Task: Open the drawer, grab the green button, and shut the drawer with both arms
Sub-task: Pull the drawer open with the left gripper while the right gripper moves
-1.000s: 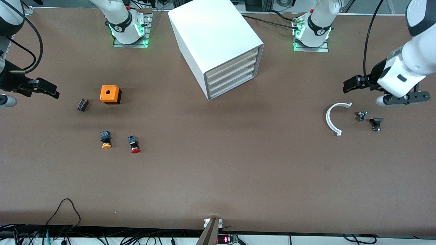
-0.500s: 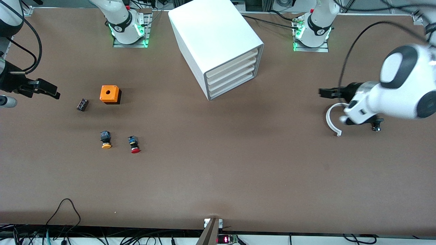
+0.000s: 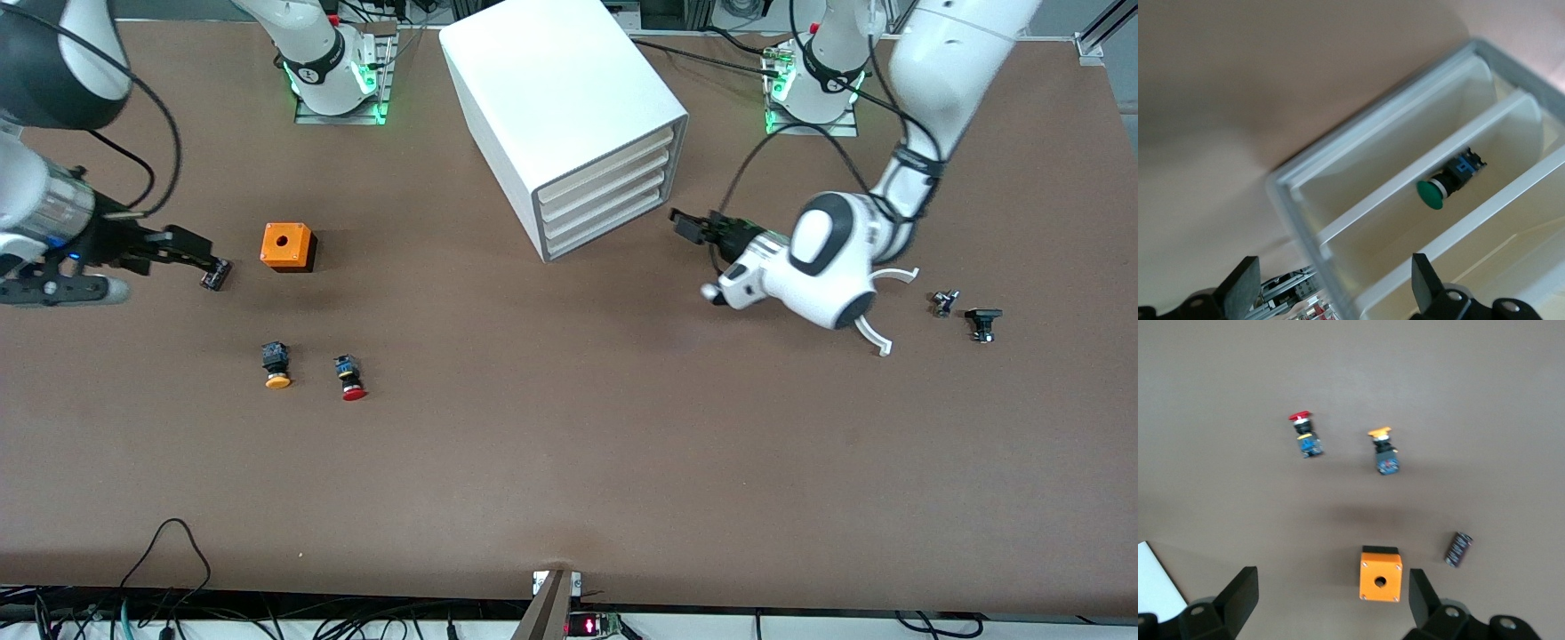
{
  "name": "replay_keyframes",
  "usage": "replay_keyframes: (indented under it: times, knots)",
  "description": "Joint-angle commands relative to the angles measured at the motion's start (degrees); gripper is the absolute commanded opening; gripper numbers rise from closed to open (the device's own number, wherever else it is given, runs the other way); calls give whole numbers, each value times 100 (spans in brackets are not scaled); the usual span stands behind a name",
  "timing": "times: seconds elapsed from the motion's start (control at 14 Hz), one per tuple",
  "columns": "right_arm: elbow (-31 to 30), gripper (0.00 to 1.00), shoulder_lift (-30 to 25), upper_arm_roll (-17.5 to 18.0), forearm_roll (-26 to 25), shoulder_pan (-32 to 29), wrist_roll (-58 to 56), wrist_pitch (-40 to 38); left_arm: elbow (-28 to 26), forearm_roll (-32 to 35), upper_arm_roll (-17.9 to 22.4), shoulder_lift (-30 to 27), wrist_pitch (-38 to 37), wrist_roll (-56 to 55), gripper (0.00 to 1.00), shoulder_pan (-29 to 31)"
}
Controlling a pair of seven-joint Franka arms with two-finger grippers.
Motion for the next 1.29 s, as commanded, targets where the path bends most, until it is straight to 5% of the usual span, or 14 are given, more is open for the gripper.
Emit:
replay_keyframes:
  times: [0.0, 0.36, 0.57, 0.71, 0.79, 1.0, 1.21]
  knots:
    - [94, 100, 264, -20, 63, 401, -7, 263, -263, -407, -261, -4, 692, 532, 100, -371]
    - [375, 100, 678, -11, 54, 745, -16, 554, -448, -634, -341, 400, 1530, 1280, 95, -786]
    - [455, 100, 758, -11, 62, 842, 2, 563, -491, -872, -419, 436, 1539, 1316, 75, -935]
    - [455, 100, 758, -20, 71, 842, 2, 563, -570, -908, -473, 428, 1696, 1325, 50, -935]
    - [463, 100, 758, -11, 80, 842, -7, 554, -571, -916, -464, 427, 1697, 1447, 1, -935]
    - [655, 100, 749, 33, 80, 1052, -68, 528, -518, -829, -307, 279, 1697, 1571, 0, -682]
    - [1008, 100, 766, 182, 80, 1421, -95, 572, -142, -776, 290, 269, 1741, 1641, 0, -391]
